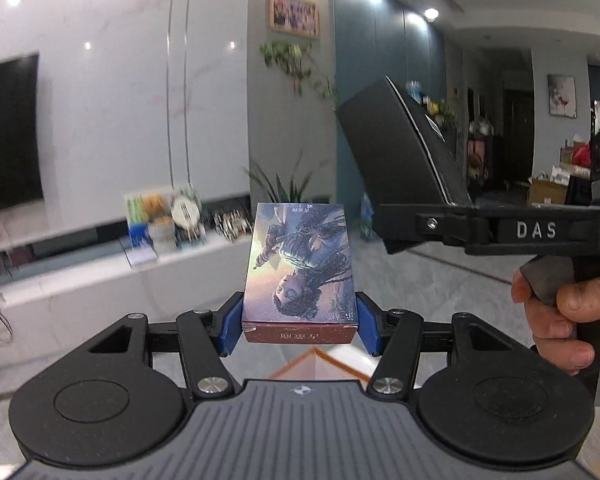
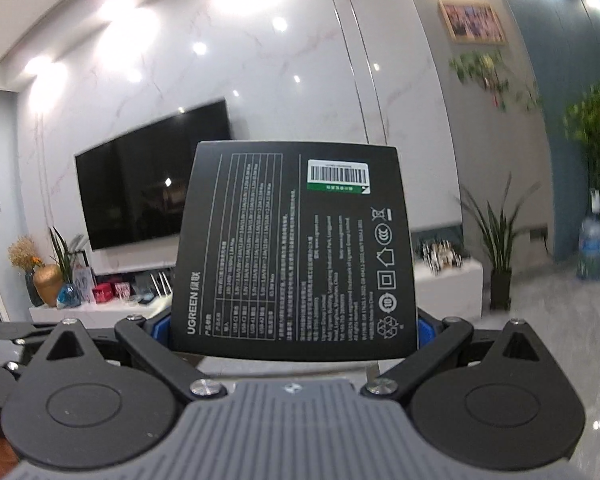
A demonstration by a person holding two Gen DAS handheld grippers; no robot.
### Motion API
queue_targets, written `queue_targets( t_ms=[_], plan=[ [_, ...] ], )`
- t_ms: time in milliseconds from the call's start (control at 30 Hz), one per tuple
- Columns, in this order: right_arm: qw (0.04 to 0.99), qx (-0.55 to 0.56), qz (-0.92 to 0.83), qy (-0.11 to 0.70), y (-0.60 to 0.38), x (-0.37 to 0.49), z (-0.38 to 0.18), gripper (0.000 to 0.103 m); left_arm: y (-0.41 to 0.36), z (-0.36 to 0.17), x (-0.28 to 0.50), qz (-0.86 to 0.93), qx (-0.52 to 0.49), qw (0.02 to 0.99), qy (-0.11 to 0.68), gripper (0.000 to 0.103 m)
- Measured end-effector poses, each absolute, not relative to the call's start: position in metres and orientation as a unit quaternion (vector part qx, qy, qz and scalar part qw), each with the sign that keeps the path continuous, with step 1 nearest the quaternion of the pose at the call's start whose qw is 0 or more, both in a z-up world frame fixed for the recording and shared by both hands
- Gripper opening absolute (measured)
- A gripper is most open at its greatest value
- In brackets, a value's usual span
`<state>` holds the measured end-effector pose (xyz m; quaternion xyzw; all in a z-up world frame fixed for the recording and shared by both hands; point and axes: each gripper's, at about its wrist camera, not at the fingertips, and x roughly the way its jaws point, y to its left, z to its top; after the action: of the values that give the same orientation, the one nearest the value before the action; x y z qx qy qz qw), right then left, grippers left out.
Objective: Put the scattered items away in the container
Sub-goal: 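Lift the photo-card book and black box up off the table with both tools, then carry the held book and black box over the orange box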
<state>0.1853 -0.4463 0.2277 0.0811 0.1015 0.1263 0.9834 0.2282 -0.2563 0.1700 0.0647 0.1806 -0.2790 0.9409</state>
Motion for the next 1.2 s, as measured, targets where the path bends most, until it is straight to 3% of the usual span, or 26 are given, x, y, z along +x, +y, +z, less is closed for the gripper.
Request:
queue_targets(
  t_ms=[367,600,800,1200],
  plan=[
    [0.972,0.089,0.101,0.192,-0.466,0.237,0.166,0.102,-0.254,0.092,0.309,-0.268,0.060,0.921,0.275,0.066],
    [0.955,0.045,0.089,0.279,-0.460,0.259,0.125,0.102,-0.234,0.081,0.329,-0.245,0.043,0.925,0.287,0.066],
    [0.938,-0.020,0.078,0.336,-0.453,0.278,0.083,0.102,-0.228,0.101,0.318,-0.253,0.028,0.932,0.260,0.066],
    [0.935,-0.193,0.106,0.279,-0.412,0.263,0.061,0.102,-0.263,0.106,0.316,-0.328,0.080,0.892,0.301,0.066]
  ],
)
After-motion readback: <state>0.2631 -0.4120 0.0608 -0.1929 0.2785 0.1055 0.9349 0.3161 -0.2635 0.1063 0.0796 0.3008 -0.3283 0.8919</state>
